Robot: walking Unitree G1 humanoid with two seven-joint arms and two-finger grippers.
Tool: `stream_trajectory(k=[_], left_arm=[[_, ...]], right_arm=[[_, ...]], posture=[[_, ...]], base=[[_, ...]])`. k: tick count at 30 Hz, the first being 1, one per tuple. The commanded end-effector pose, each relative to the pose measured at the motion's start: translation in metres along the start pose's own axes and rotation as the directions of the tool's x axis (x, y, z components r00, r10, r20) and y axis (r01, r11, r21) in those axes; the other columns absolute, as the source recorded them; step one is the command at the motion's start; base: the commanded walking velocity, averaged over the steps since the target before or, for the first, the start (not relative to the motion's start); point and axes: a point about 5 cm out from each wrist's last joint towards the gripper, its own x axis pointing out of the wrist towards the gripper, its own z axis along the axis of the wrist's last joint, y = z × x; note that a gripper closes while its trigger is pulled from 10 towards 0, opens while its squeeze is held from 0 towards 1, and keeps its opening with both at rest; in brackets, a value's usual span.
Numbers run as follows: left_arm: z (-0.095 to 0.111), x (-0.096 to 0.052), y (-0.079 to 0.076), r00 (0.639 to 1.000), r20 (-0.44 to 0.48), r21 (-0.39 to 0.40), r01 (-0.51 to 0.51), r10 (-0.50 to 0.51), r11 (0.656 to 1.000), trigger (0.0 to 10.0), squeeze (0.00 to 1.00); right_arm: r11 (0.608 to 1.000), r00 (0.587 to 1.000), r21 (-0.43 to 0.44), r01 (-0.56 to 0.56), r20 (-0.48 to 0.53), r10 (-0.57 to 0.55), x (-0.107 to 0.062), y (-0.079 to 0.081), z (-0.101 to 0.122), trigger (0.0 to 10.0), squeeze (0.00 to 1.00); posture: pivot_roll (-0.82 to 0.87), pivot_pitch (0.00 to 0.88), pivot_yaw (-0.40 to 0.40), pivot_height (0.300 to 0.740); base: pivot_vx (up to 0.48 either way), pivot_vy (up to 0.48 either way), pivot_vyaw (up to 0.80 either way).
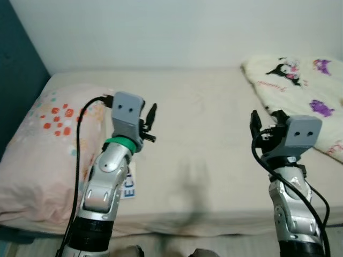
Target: Clean up the room
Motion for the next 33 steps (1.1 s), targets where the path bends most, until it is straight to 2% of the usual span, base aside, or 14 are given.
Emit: stream_trajectory(k=[1, 33], left_arm=[[-0.0046, -0.0028, 0.0041, 1.0, -0.017, 0.009, -0.015, 0.015, 1.0, 10.0, 0.0], [-0.0067, -0.0032, 0.0059, 1.0, -0.025, 0.032, -0.017, 0.018, 0.999, 10.0, 0.0]], right_arm=[[1.0, 1.0, 0.011, -0.004, -0.019, 0.004, -0.0025, 0.0008, -0.0038, 10.0, 0.0], [0.999, 0.999, 0.021, -0.025, -0.029, 0.025, -0.0052, 0.0086, -0.0068, 10.0, 0.0]], posture=[[-0.09, 0.0, 0.011, 0.734], [-0.09, 0.0, 0.029, 0.734]], base=[[0.0, -0.341, 0.0], [0.0, -0.339, 0.0]])
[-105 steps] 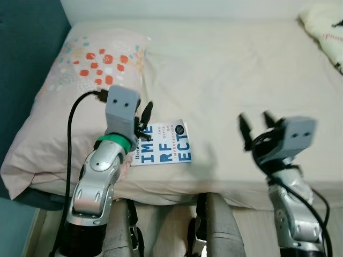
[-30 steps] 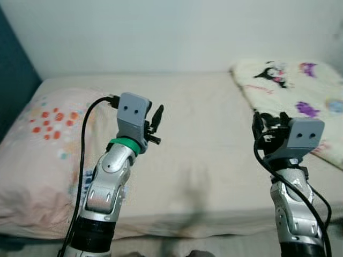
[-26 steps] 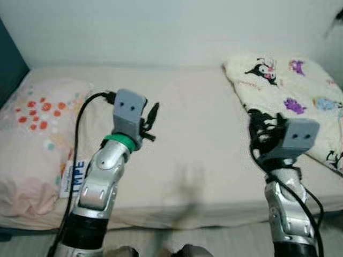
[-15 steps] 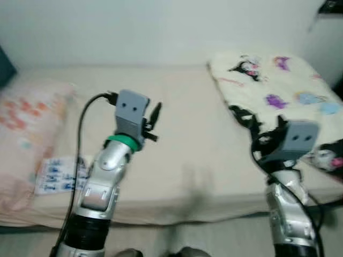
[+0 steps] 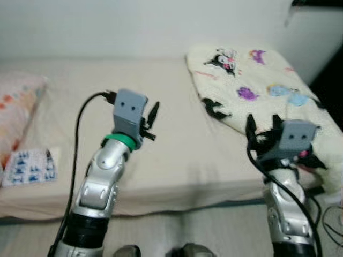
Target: Clean up the room
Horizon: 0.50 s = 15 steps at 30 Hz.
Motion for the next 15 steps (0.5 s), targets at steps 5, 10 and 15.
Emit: stream_trajectory(k=[5, 10, 15], left_arm=[[-0.005, -0.0007, -0.0045, 1.0, -0.02, 0.003, 0.016, -0.016, 1.0, 10.0, 0.0], [-0.0051, -0.0006, -0.0048, 1.0, -0.021, 0.006, 0.02, -0.02, 1.0, 10.0, 0.0], [-0.0051, -0.0008, -0.0046, 1.0, -0.022, 0.007, 0.021, -0.021, 1.0, 10.0, 0.0]], right_arm=[[1.0, 1.0, 0.003, 0.012, -0.012, -0.012, -0.0034, -0.0029, -0.0025, 10.0, 0.0], [1.0, 1.0, 0.005, 0.011, -0.014, -0.011, -0.0046, -0.0021, -0.0034, 10.0, 0.0], [1.0, 1.0, 0.006, 0.01, -0.016, -0.01, -0.0053, -0.0016, -0.0039, 10.0, 0.0]], posture=[[-0.09, 0.0, 0.033, 0.734], [-0.09, 0.0, 0.037, 0.734], [-0.09, 0.0, 0.038, 0.734]], base=[[0.0, -0.337, 0.0], [0.0, -0.335, 0.0], [0.0, -0.337, 0.0]])
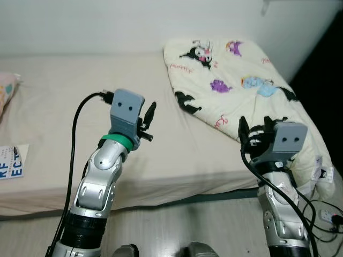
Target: Clean up the room
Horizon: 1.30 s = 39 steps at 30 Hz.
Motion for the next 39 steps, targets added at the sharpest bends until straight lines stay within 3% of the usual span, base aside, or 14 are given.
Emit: stream_trajectory(k=[1, 32, 39], left_arm=[[-0.0028, -0.0001, -0.0032, 1.0, -0.014, 0.006, 0.012, -0.012, 1.0, 10.0, 0.0], [-0.0028, 0.002, -0.0038, 1.0, -0.019, 0.013, 0.01, -0.01, 1.0, 10.0, 0.0], [-0.0051, 0.0041, -0.0031, 0.999, -0.034, 0.027, 0.001, 0.0, 1.0, 10.0, 0.0]], right_arm=[[1.0, 1.0, 0.004, 0.01, -0.001, -0.01, -0.0018, -0.0024, -0.0004, 10.0, 0.0], [1.0, 1.0, 0.022, -0.005, 0.005, 0.005, -0.0036, 0.0016, -0.0005, 10.0, 0.0], [1.0, 1.0, 0.019, -0.003, 0.002, 0.003, -0.0043, 0.0014, -0.0012, 10.0, 0.0]], posture=[[-0.09, 0.0, 0.038, 0.734], [-0.09, 0.0, 0.046, 0.734], [-0.09, 0.0, 0.046, 0.734]], base=[[0.0, -0.337, 0.0], [0.0, -0.328, 0.0], [0.324, 0.0, 0.0]])
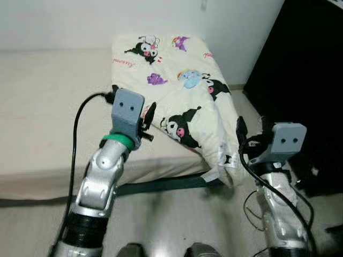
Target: Clean up the room
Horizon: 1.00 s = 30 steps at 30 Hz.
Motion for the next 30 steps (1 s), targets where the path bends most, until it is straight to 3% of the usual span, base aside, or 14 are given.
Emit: stream_trajectory(k=[1, 16, 30], left_arm=[[-0.0043, -0.001, 0.0064, 0.999, -0.024, 0.019, -0.024, 0.024, 1.0, 10.0, 0.0], [-0.0054, -0.0009, 0.0076, 0.999, -0.031, 0.017, -0.034, 0.035, 0.999, 10.0, 0.0], [-0.0056, -0.0014, 0.0086, 0.999, -0.031, 0.026, -0.04, 0.041, 0.999, 10.0, 0.0]], right_arm=[[1.0, 1.0, 0.016, 0.005, -0.011, -0.005, -0.0016, 0.0006, -0.0027, 10.0, 0.0], [1.0, 1.0, 0.014, 0.005, -0.015, -0.005, -0.0021, -0.0007, -0.0034, 10.0, 0.0], [1.0, 1.0, 0.013, -0.002, -0.02, 0.002, -0.002, 0.001, -0.0048, 10.0, 0.0]], posture=[[-0.09, 0.0, 0.046, 0.734], [-0.09, 0.0, 0.044, 0.734], [-0.09, 0.0, 0.043, 0.734]], base=[[0.401, 0.0, 0.0], [0.285, 0.0, 0.0], [0.0, 0.0, 0.0]])
